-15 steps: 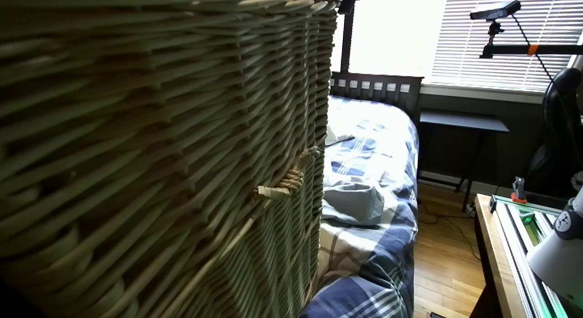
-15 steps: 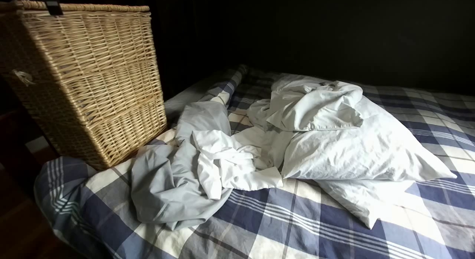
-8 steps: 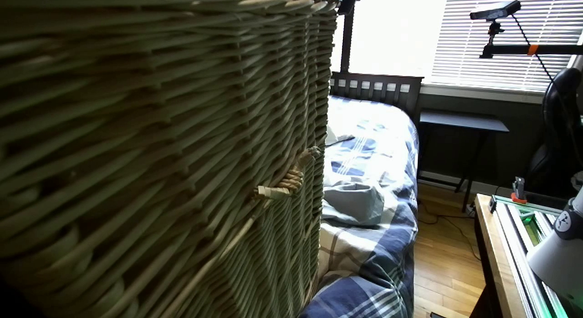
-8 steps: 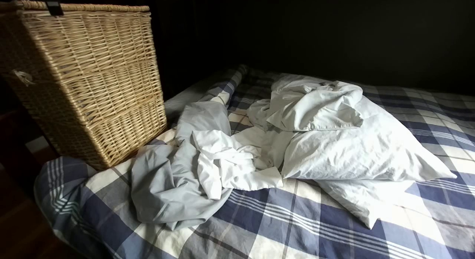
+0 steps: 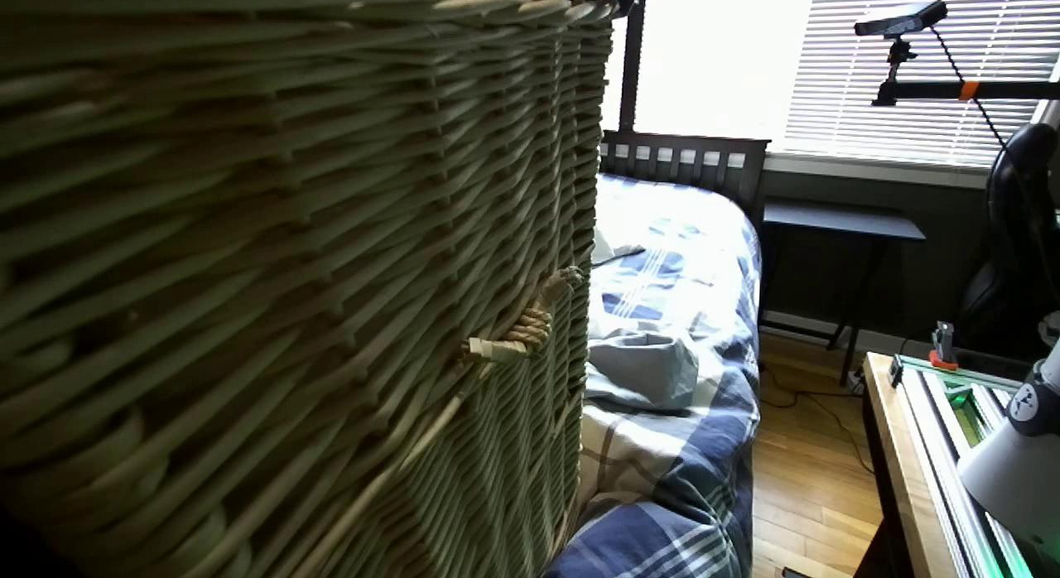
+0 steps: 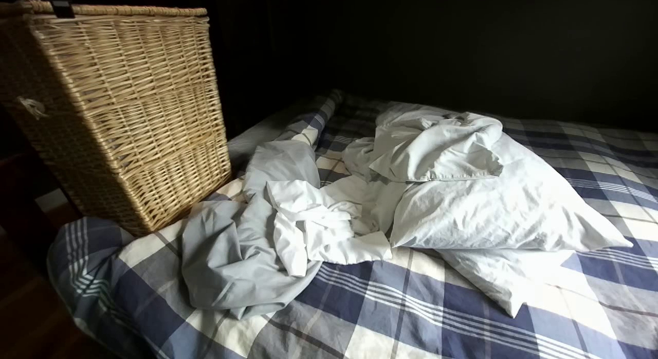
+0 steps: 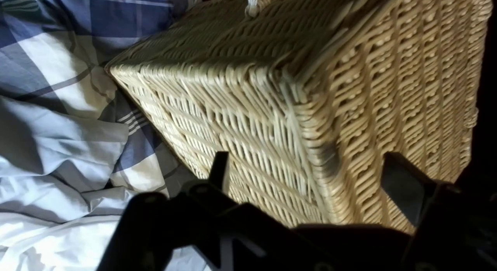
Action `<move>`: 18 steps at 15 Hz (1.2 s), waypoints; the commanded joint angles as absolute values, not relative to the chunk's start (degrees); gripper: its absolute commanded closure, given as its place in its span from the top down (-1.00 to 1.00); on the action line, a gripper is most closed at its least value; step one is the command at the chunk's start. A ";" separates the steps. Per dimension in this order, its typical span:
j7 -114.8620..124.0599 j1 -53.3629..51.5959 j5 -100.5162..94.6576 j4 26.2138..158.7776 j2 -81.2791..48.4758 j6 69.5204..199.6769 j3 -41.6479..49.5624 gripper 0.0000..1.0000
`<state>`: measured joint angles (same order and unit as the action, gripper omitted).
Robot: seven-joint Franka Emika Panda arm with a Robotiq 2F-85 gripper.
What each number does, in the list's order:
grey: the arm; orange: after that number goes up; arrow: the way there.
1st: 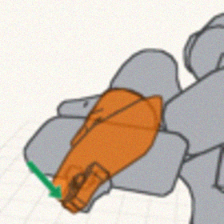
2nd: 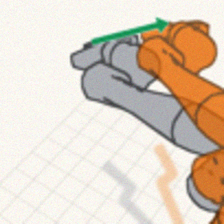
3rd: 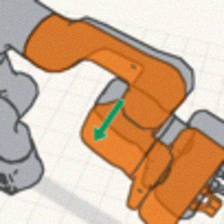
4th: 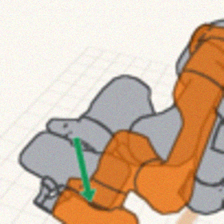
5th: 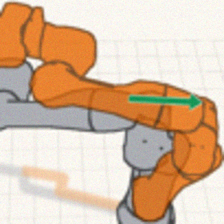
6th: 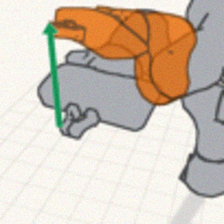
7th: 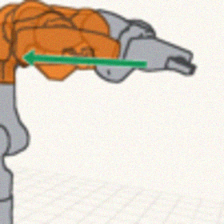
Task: Open the lid of the laundry basket
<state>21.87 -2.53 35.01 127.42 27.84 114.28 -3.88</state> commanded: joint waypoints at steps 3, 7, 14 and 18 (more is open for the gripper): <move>17.59 -4.79 41.42 127.74 26.14 116.17 -4.36 1.00; 14.94 -5.62 45.12 127.94 25.41 117.32 -4.97 1.00; 11.44 -5.53 51.14 126.47 26.49 116.67 -4.42 1.00; 9.66 -6.04 53.83 124.54 27.08 116.82 -5.13 1.00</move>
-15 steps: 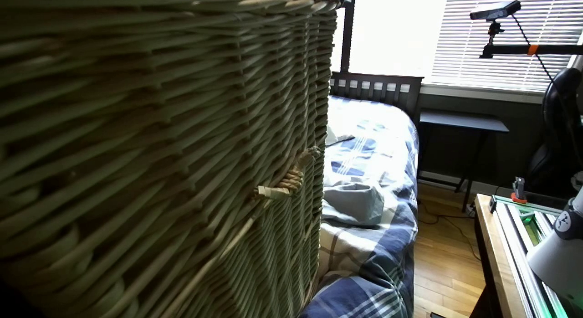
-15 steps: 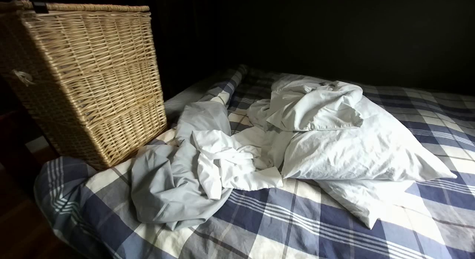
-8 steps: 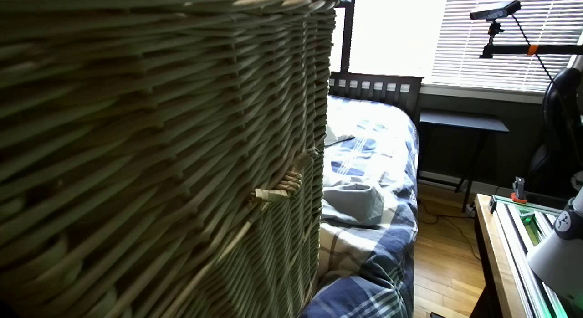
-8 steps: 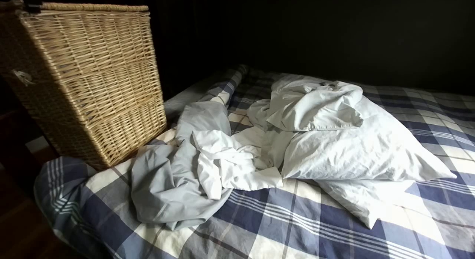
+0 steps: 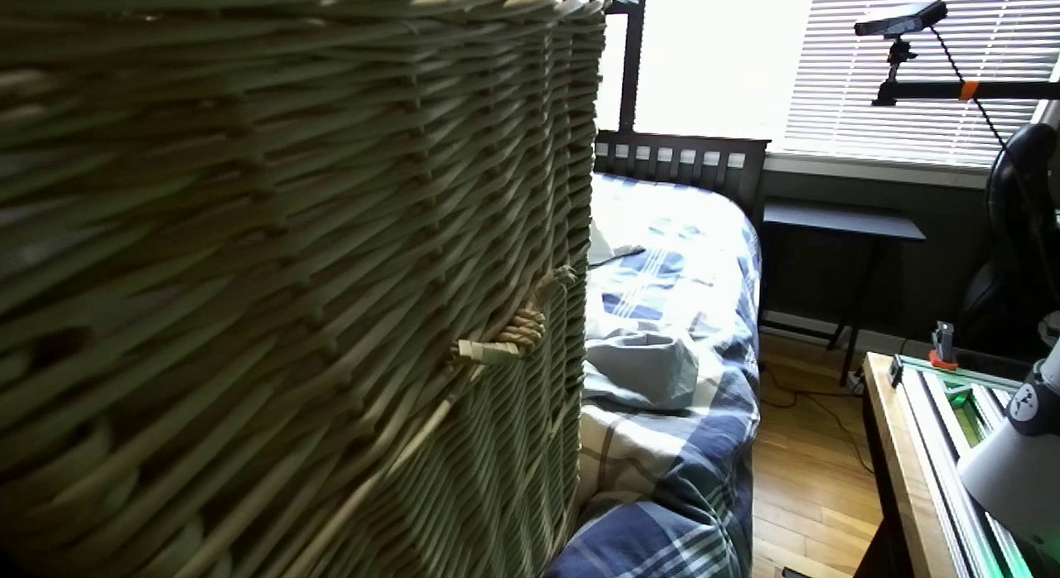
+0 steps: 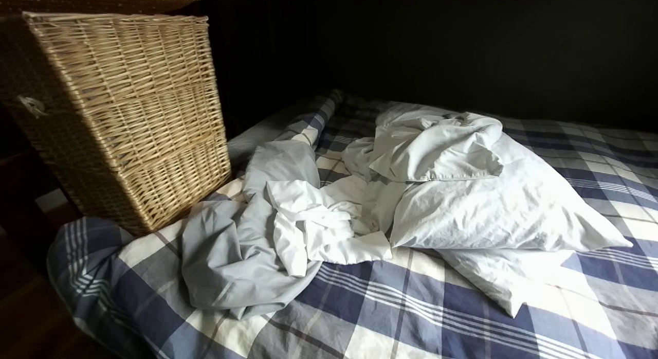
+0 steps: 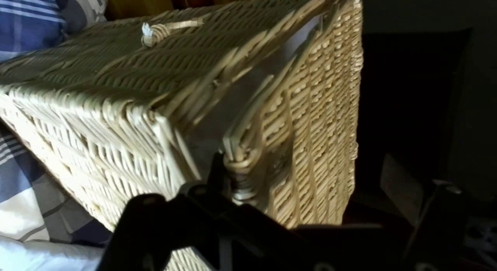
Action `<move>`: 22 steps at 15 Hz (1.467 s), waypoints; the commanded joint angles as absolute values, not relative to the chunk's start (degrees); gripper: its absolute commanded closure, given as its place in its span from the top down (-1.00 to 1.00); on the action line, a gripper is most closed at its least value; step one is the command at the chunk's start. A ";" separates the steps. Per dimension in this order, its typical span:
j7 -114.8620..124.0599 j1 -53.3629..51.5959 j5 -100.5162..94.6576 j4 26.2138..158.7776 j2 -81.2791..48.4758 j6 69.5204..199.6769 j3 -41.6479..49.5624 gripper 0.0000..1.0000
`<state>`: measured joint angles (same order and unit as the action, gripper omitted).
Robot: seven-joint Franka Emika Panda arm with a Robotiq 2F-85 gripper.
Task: Open the lid of the laundry basket
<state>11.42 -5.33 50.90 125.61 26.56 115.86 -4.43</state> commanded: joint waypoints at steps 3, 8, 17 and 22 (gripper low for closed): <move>8.27 -6.78 55.32 122.58 26.97 117.20 -6.55 1.00; 6.25 -8.48 56.54 119.17 25.73 119.02 -9.88 1.00; 5.56 -10.85 53.01 110.29 23.53 127.73 -15.54 1.00; 4.88 -12.96 52.76 106.24 21.17 127.90 -17.05 1.00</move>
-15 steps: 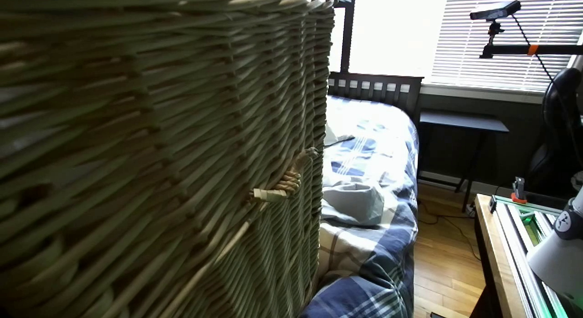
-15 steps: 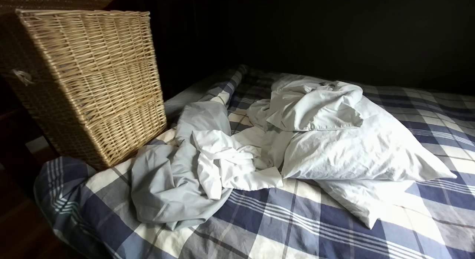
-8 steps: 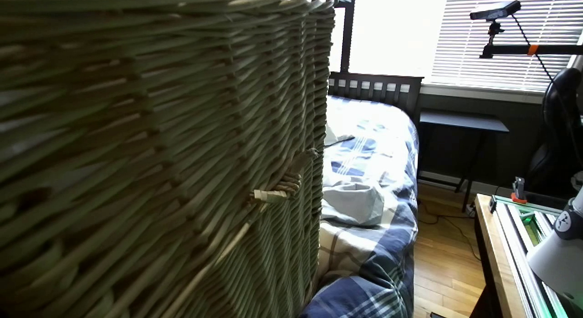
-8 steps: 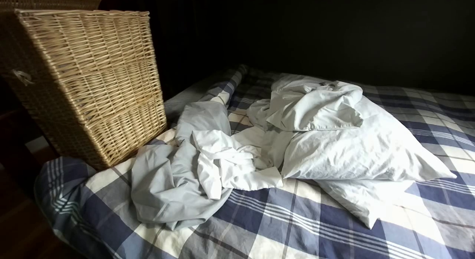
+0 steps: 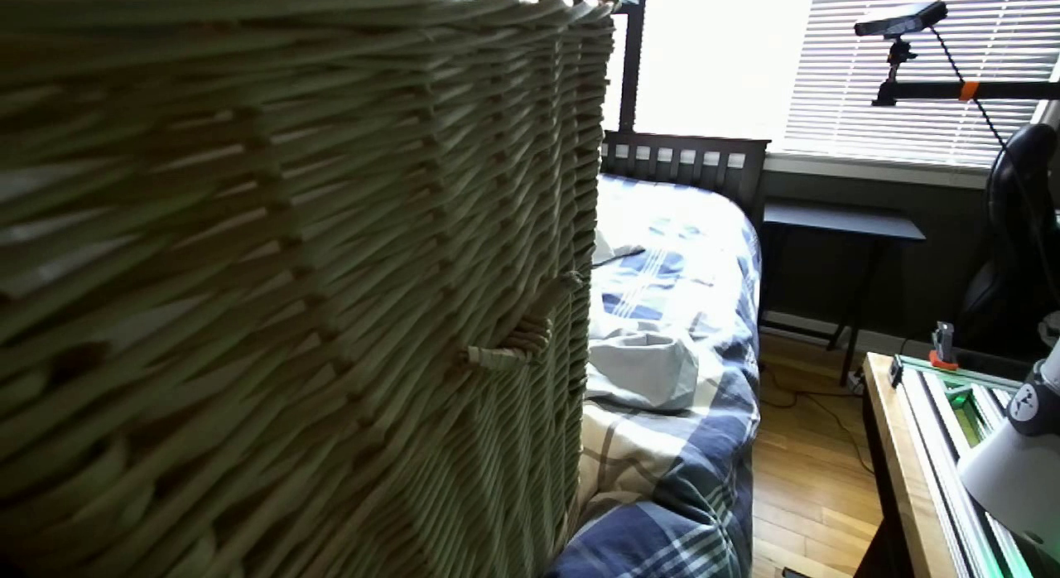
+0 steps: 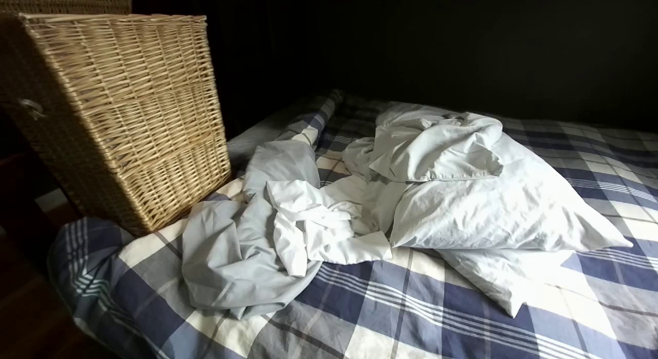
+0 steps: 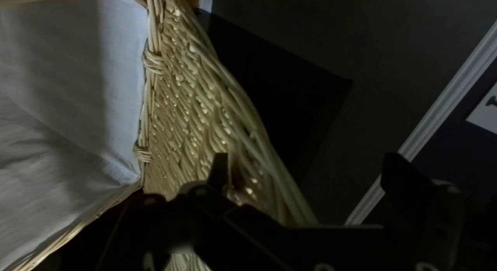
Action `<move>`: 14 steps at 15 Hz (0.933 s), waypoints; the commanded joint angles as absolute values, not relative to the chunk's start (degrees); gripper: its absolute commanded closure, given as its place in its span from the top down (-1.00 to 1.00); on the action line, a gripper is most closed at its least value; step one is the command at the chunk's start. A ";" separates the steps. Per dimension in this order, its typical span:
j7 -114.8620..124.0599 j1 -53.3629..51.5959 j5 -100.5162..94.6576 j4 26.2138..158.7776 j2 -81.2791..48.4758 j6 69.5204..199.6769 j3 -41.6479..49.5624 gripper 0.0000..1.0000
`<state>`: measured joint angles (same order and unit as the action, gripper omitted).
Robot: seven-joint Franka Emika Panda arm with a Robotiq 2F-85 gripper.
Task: Open the lid of the laundry basket
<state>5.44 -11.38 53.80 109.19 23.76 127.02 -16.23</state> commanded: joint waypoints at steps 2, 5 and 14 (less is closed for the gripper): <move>3.92 -13.84 53.19 105.01 20.49 128.07 -17.41 1.00; -0.37 -15.34 54.93 103.95 20.23 130.43 -17.18 1.00; -15.02 -21.59 64.28 101.23 15.45 137.77 -16.98 1.00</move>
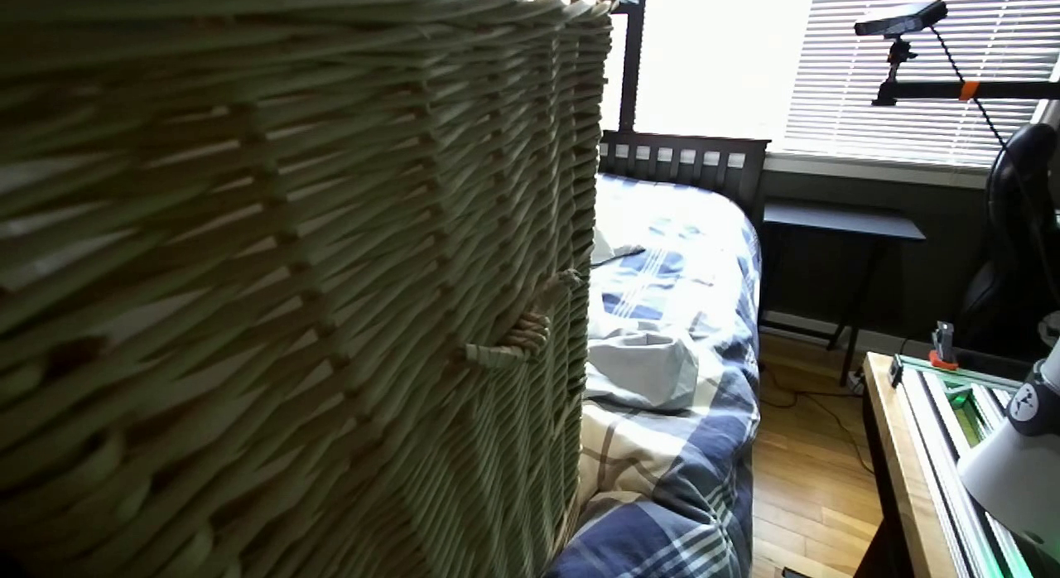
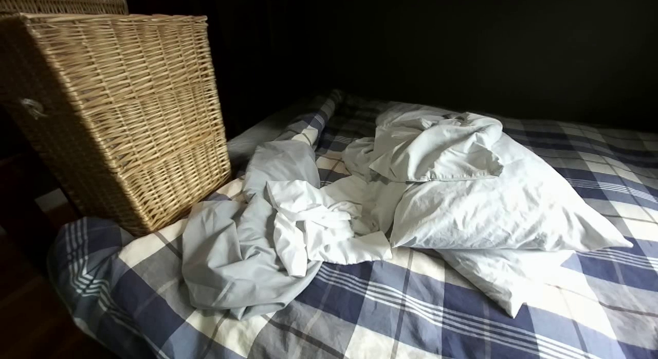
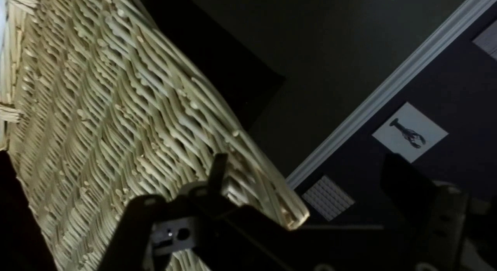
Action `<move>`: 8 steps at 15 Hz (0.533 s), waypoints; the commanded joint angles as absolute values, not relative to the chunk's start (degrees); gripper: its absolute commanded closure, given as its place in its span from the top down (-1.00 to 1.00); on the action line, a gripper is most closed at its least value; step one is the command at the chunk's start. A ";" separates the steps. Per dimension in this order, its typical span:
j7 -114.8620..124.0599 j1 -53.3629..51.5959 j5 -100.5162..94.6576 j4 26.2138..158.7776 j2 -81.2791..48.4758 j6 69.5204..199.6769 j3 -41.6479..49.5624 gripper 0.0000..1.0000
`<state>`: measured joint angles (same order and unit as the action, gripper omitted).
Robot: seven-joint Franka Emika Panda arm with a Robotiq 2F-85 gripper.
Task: Open the lid of the laundry basket
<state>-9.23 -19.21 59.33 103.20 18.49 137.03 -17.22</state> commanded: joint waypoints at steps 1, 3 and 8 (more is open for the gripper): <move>-16.67 -21.88 65.62 100.94 14.83 137.59 -17.23 1.00; -19.69 -22.53 67.91 100.36 13.69 137.11 -17.89 1.00; -24.35 -23.63 70.56 99.09 10.84 136.19 -19.97 1.00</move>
<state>-21.26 -23.12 68.39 100.95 13.37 136.92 -18.78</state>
